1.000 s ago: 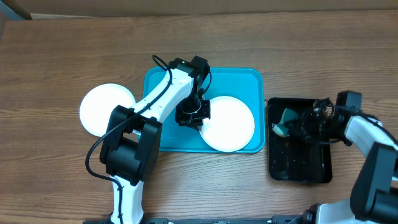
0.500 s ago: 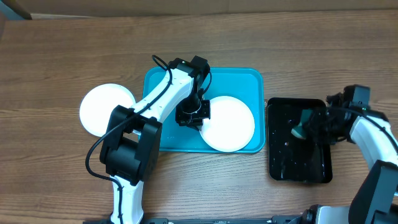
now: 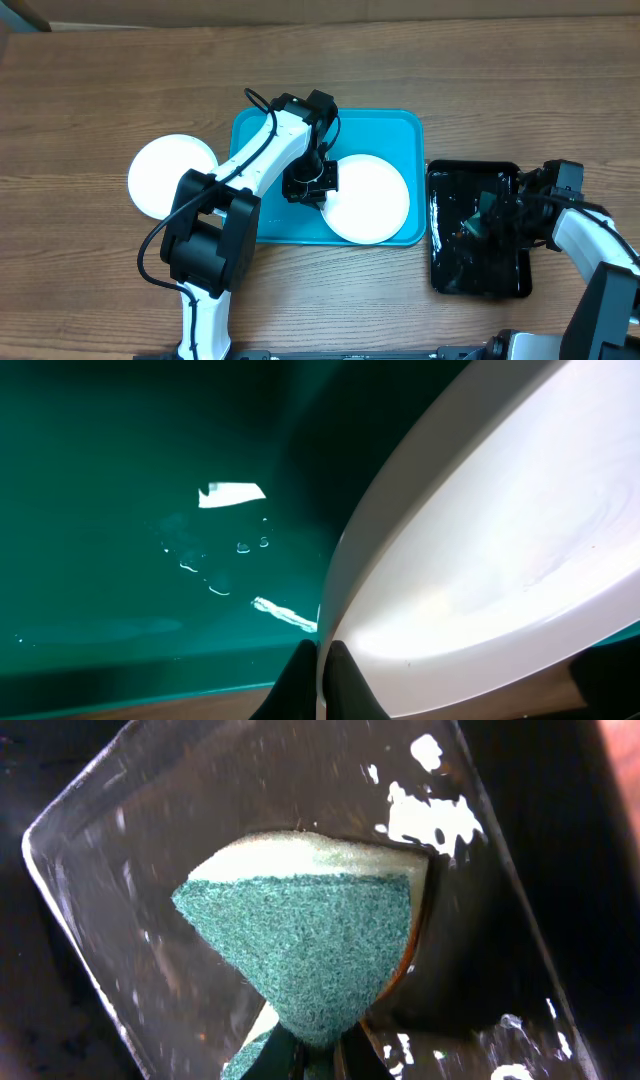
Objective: Clean dirty plates on tray and stack at the side
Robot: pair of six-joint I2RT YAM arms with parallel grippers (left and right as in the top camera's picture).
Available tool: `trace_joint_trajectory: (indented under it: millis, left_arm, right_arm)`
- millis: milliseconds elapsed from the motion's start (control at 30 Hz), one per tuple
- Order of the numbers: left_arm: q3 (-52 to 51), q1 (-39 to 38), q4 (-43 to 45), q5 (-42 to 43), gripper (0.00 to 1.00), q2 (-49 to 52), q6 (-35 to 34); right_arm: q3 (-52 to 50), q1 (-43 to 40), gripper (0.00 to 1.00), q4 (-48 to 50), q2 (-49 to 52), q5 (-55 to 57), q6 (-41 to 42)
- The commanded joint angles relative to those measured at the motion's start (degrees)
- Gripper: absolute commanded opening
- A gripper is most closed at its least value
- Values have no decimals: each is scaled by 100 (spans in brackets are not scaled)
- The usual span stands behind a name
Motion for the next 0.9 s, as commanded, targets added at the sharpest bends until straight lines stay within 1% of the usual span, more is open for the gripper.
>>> trace_joint_trajectory:
  millis: [0,100,167,233,333,533,700,867]
  left_arm:
    - [-26,-39,-39,7,4,-94,31]
    - [-26,-39,-42,7,4,-94,31]
    - [-26,-39,-39,7,4,-94,31]
    - [-26,-39,-39,7,4,-94,31]
    - [-26,-39,-39,7,4,-94,28]
    - [-26,-39,-37,7,4,-94,31]
    - [-26,-39,-42,7,4,-94,31]
    - [-26,-39,-44,7,4,-94,31]
  right_arm:
    - [365,37,4,-402,131,-190,-72]
    - [1075,37,4,-1029,131,-531,-341]
    - [1462,37,4,-1325,131,-953,-645]
    - [1676,37,4,-1425,131,-1340,-813]
    - [1692,37,4,-1394,138,-1753,-782]
    - [1215,37,4,-1119,146,-1875,-623]
    - [470,26,4,-308,146,-2197,-619]
    - [-361,26,4,734,146,-2192,66]
